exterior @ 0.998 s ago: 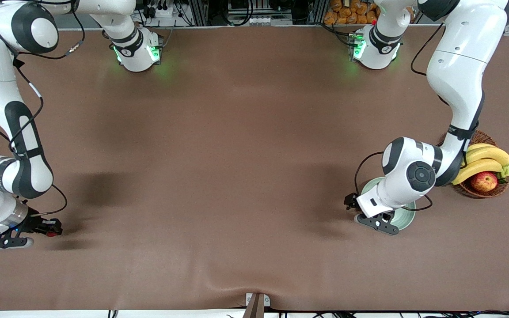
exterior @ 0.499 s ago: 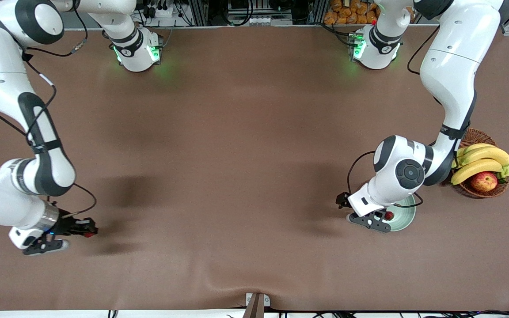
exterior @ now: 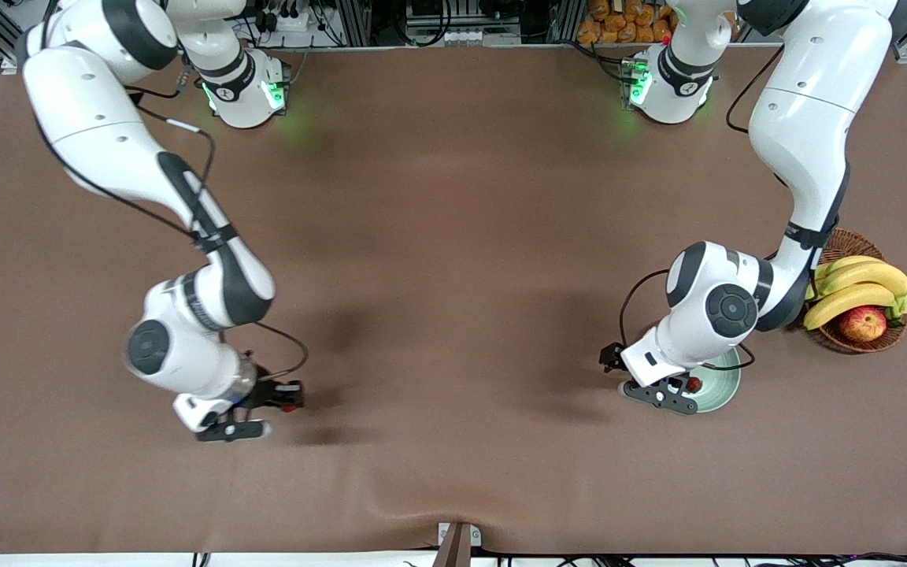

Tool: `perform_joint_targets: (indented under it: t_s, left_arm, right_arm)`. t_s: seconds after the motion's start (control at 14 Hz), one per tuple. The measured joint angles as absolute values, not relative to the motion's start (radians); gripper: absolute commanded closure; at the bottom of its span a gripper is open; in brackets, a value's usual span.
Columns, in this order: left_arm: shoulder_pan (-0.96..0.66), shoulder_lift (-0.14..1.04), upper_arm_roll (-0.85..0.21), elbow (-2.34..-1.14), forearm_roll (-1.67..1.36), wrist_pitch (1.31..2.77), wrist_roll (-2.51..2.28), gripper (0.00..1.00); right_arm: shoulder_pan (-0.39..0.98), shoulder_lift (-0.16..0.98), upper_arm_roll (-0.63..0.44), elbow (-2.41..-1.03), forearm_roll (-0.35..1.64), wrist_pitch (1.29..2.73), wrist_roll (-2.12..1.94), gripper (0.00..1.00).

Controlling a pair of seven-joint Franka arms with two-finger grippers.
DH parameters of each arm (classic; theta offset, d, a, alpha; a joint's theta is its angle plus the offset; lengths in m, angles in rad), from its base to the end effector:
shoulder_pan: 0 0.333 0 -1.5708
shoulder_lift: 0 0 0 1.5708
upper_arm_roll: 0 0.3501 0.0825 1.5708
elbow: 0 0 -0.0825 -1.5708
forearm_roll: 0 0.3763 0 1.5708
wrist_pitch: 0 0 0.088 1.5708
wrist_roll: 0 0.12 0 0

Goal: Collect all strawberries into plate
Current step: 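Release the strawberry on the plate while the right gripper carries the last mid-table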

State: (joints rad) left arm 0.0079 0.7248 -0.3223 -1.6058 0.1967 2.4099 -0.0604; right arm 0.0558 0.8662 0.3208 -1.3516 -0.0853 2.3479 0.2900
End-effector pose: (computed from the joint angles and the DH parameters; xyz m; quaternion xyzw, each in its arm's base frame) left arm 0.6996 -0.1846 0.2488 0.9861 -0.1512 0.0535 0.0444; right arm 0.7430 0.2229 0.2505 -0.9928 -0.0068 -0.0532 0.1069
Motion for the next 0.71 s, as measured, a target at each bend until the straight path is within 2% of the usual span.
perform_joint_targets:
  t_s: [0.29, 0.57, 0.64, 0.71]
  left_arm:
    - [-0.003, 0.725, -0.323, -1.605, 0.197, 2.41, -0.083, 0.0]
    - [-0.029, 0.725, -0.324, -1.605, 0.197, 2.41, -0.135, 0.0]
    - [-0.039, 0.725, -0.324, -1.605, 0.197, 2.41, -0.157, 0.0]
    - [-0.047, 0.725, -0.324, -1.605, 0.197, 2.41, -0.177, 0.0]
  right_arm:
    - [0.287, 0.891, 0.215, -1.338, -0.085, 2.415, 0.544, 0.68]
    - [0.47, 0.961, 0.147, -1.247, -0.085, 2.44, 0.737, 0.67]
    - [0.493, 0.979, 0.144, -1.226, -0.085, 2.456, 0.762, 0.65]
    - [0.51, 0.995, 0.143, -1.213, -0.085, 2.479, 0.781, 0.59]
